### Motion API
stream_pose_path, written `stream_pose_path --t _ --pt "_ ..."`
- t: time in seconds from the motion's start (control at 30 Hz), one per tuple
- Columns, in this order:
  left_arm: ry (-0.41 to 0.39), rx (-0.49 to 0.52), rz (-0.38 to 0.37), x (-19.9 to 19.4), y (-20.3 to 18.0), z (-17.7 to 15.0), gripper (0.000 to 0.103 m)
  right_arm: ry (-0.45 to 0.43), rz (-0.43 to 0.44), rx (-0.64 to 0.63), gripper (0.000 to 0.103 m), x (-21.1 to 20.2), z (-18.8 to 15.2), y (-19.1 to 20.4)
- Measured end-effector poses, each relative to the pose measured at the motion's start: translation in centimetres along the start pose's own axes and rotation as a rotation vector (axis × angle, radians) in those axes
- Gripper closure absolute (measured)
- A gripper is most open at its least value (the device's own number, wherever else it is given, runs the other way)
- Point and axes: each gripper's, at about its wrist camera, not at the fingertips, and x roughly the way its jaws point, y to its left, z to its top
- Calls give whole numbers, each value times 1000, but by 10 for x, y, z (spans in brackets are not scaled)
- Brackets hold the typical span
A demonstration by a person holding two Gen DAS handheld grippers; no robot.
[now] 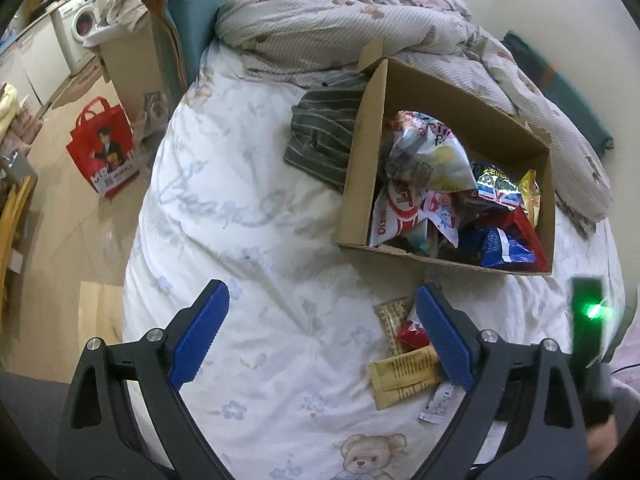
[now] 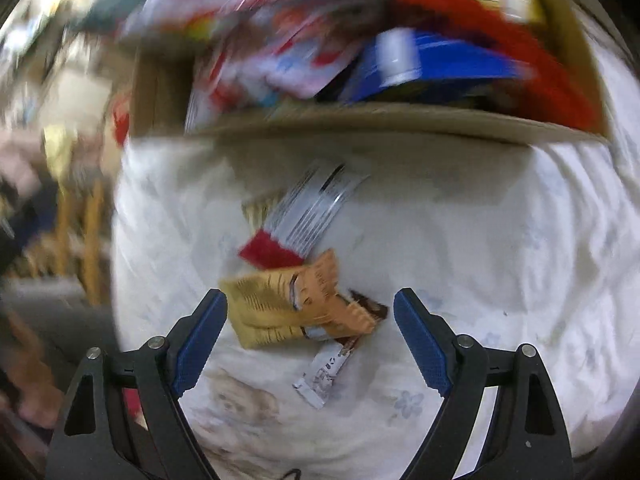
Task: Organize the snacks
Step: 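Withdraw both grippers and grasp the yellow wafer pack with the right gripper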
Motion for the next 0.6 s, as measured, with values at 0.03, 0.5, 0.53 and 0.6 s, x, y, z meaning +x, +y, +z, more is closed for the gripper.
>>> stream_pose_path --t 0.03,0.5,0.53,0.6 --pt "4 -2 2 1 0 0 10 17 -27 -48 15 8 -1 9" --pt "36 -8 -8 8 -4 0 10 -4 -106 -302 72 26 -8 50" --pt "36 -6 -9 8 -4 0 10 -10 -86 -307 74 22 -9 50" --pt "37 -4 -9 8 -3 0 10 -20 -58 -311 80 13 -13 50"
